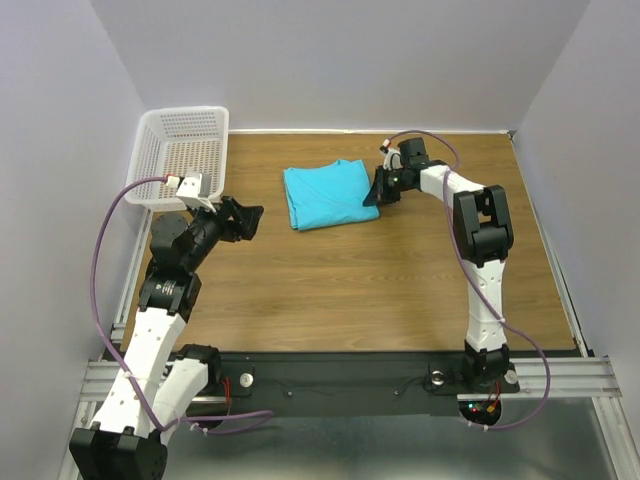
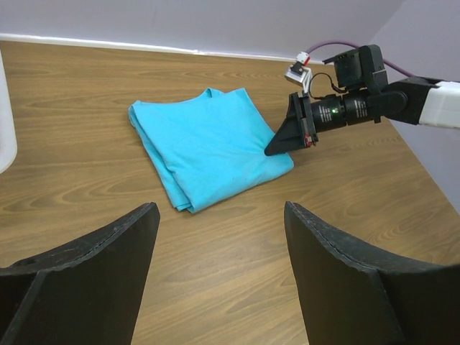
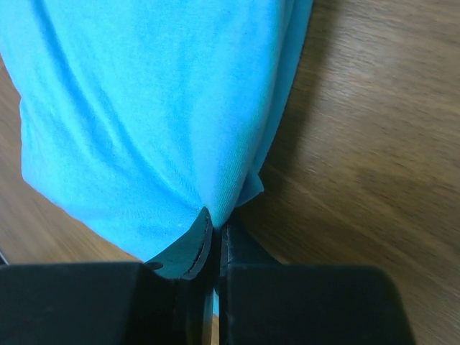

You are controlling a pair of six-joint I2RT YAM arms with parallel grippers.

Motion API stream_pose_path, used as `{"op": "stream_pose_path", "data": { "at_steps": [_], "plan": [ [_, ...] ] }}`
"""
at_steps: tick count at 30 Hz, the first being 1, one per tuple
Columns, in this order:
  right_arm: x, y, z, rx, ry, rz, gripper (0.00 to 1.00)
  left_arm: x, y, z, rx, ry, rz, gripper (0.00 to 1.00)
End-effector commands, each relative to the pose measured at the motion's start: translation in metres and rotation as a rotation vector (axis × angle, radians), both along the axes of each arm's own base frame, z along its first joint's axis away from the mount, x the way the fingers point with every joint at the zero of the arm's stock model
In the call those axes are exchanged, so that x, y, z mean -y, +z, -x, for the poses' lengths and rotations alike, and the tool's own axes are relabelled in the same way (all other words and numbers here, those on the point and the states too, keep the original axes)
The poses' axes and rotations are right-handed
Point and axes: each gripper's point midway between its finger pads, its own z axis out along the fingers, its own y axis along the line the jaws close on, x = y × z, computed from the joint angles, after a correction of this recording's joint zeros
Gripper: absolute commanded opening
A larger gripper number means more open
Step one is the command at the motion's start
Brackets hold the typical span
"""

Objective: Fold and stack the t-shirts
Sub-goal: Neatly place the folded tshirt to the corner

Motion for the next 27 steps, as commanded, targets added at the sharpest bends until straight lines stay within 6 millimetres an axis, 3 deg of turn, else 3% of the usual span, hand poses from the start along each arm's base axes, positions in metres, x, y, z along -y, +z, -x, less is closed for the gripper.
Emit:
{"op": "stream_pose_path", "data": {
  "at_steps": [1, 7, 8, 9, 10, 16, 23, 27],
  "plan": [
    [0.059, 0.005, -0.016, 0.049, -0.111, 0.120, 0.01, 0.003, 0.028, 0.007, 0.083, -0.027, 0.013, 0.82],
    [0.133, 0.013, -0.028, 0.082, -0.204, 0.158, 0.01, 0.004, 0.015, 0.009, 0.059, -0.039, 0.012, 0.82],
    [0.165, 0.014, -0.029, 0.085, -0.247, 0.172, 0.01, 0.005, 0.011, 0.009, 0.052, -0.042, 0.014, 0.82],
    [0.177, 0.015, -0.029, 0.085, -0.261, 0.179, 0.01, 0.006, 0.011, 0.009, 0.056, -0.047, 0.015, 0.82],
    [0.203, 0.015, -0.028, 0.085, -0.298, 0.194, 0.01, 0.006, 0.010, 0.010, 0.055, -0.048, 0.018, 0.82],
    [0.295, 0.019, -0.018, 0.107, -0.348, 0.297, 0.01, 0.009, -0.002, 0.010, 0.040, -0.063, 0.027, 0.82],
    [0.359, 0.020, -0.012, 0.120, -0.342, 0.404, 0.00, 0.013, -0.007, 0.010, 0.035, -0.084, 0.040, 0.82],
    [0.377, 0.026, -0.019, 0.137, -0.347, 0.459, 0.01, 0.014, -0.010, 0.010, 0.032, -0.090, 0.039, 0.82]
  ]
}}
